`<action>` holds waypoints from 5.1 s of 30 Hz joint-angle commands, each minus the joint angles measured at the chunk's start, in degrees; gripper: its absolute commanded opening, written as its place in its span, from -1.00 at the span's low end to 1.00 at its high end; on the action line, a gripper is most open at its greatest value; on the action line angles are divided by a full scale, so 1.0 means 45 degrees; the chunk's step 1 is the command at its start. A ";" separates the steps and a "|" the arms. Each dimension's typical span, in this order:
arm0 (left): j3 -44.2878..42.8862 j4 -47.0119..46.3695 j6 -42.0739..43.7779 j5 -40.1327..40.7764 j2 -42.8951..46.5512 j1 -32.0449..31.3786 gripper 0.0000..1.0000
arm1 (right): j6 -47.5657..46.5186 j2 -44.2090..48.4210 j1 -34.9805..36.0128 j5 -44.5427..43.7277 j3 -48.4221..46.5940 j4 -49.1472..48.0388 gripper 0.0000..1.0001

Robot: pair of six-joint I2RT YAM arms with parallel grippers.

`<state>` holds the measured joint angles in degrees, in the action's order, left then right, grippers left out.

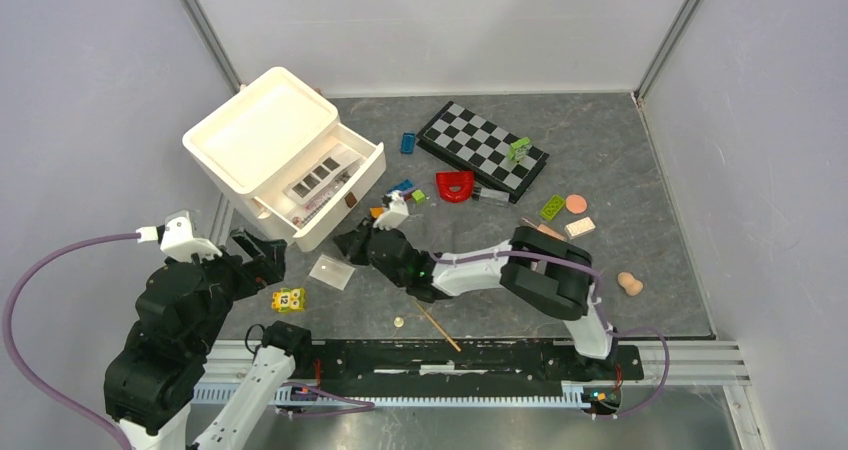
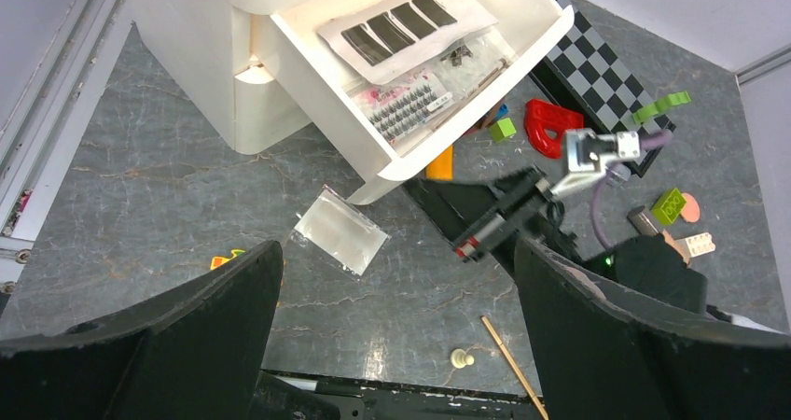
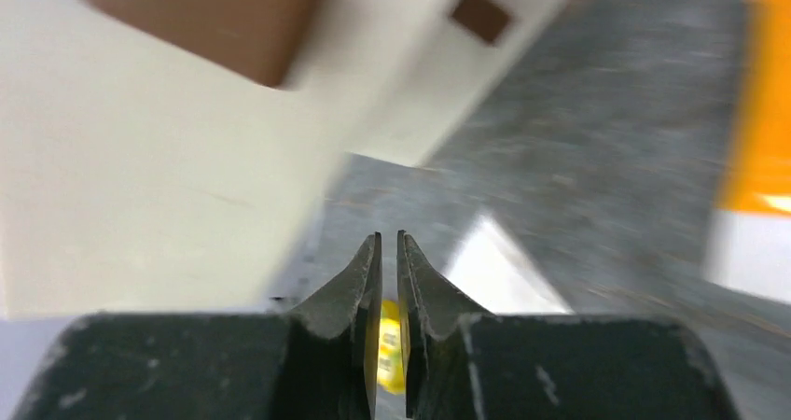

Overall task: Organize the makeup
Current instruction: Move the makeup tool to the center of the board.

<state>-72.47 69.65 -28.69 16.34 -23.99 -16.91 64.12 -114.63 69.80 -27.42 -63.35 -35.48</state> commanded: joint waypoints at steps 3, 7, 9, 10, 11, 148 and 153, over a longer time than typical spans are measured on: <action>-0.0377 -0.0385 -0.0065 -0.0012 -0.0039 -0.0032 1.00 | 0.1448 -0.2587 -0.0023 0.2232 -0.2892 -0.1774 -0.77; -0.0450 -0.0360 -0.0066 -0.0007 -0.0034 -0.0032 1.00 | 0.2642 -0.3638 0.0004 0.2036 -0.3864 -0.1841 -0.83; -0.0443 -0.0348 -0.0049 -0.0001 -0.0020 -0.0032 1.00 | 0.2833 -0.4077 0.0016 0.1956 -0.4417 -0.1841 -0.85; -0.0440 -0.0360 -0.0012 0.0009 -0.0017 -0.0032 1.00 | 0.2896 -0.4323 0.0016 0.1935 -0.4751 -0.1841 -0.85; -0.0422 -0.0360 -0.0011 0.0010 -0.0004 -0.0032 1.00 | 0.2998 -0.4581 0.0016 0.1942 -0.5040 -0.1811 -0.86; 0.4072 -0.4321 -0.2247 -0.5344 -0.1771 -0.0032 0.64 | -0.8610 0.7349 -0.5032 0.3986 0.5996 0.7511 -0.22; 0.4527 -0.4923 -0.2603 -0.5212 -0.2279 -0.0230 0.61 | -0.8931 0.7426 -0.5949 0.5578 0.6178 0.7049 -0.07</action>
<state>-52.97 53.30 -36.45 -4.82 -33.41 -17.08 26.63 -83.13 45.43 -7.46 -36.14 -2.04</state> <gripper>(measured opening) 0.813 0.455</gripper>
